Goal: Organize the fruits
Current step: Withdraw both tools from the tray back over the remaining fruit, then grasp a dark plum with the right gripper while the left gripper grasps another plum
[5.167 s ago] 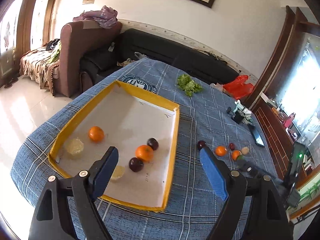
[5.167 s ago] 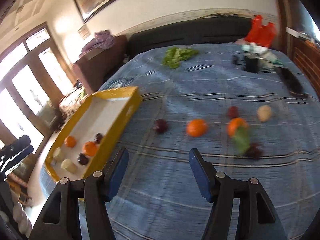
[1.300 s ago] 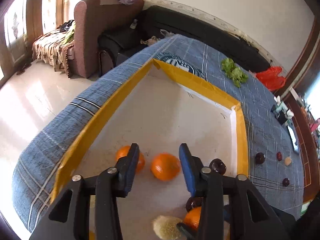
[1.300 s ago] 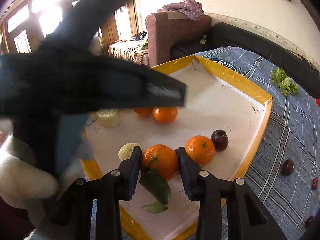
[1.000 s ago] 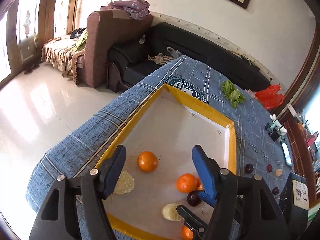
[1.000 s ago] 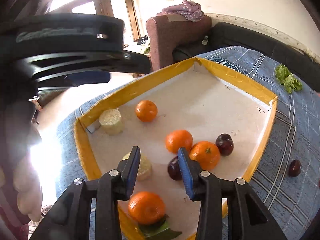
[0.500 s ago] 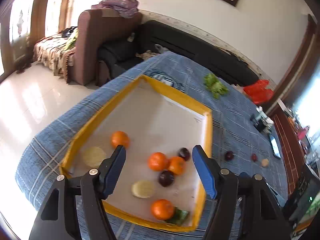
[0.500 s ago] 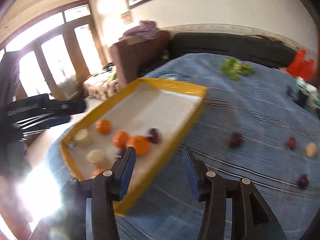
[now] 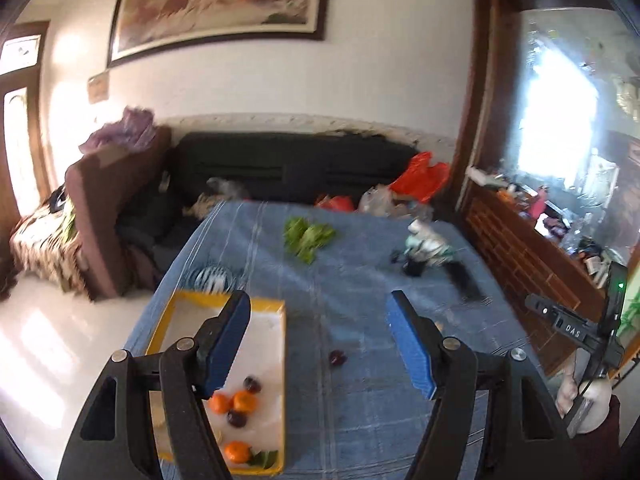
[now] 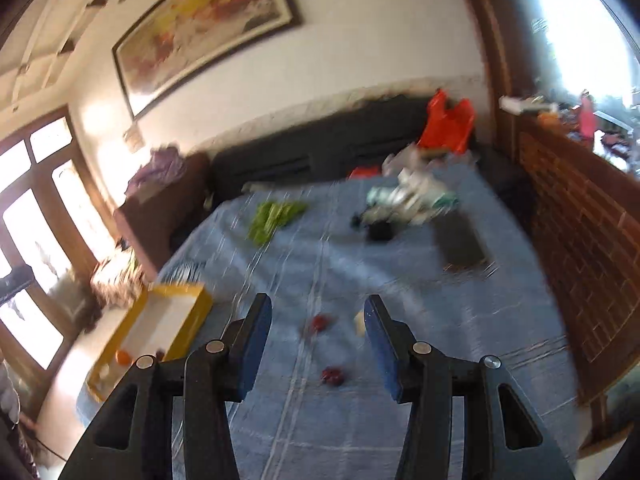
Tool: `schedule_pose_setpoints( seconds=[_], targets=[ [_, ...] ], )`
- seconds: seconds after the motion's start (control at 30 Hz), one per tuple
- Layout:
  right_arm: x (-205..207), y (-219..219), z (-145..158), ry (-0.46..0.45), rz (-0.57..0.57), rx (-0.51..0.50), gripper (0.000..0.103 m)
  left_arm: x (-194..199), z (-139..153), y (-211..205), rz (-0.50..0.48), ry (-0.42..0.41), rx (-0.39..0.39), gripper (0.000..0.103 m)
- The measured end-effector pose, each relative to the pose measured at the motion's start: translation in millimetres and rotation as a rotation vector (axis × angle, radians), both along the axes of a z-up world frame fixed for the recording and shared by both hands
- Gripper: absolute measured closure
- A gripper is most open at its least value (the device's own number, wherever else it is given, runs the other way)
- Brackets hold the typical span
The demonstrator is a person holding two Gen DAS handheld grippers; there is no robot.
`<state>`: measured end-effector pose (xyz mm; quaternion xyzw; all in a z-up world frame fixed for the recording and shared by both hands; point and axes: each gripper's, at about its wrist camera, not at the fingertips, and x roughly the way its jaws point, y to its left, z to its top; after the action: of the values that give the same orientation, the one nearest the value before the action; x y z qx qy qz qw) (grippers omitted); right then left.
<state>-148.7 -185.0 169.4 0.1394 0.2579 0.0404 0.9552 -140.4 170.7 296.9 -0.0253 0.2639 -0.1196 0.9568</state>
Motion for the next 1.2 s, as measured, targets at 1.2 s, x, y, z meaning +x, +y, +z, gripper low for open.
schedule_pose_setpoints(
  seconds=[1.2],
  targets=[
    [110.1,31.3,-122.8,0.279,-0.023,-0.124,0.027,68.1,-180.1,-79.5,0.012,0.254,0.138,0.009]
  ],
)
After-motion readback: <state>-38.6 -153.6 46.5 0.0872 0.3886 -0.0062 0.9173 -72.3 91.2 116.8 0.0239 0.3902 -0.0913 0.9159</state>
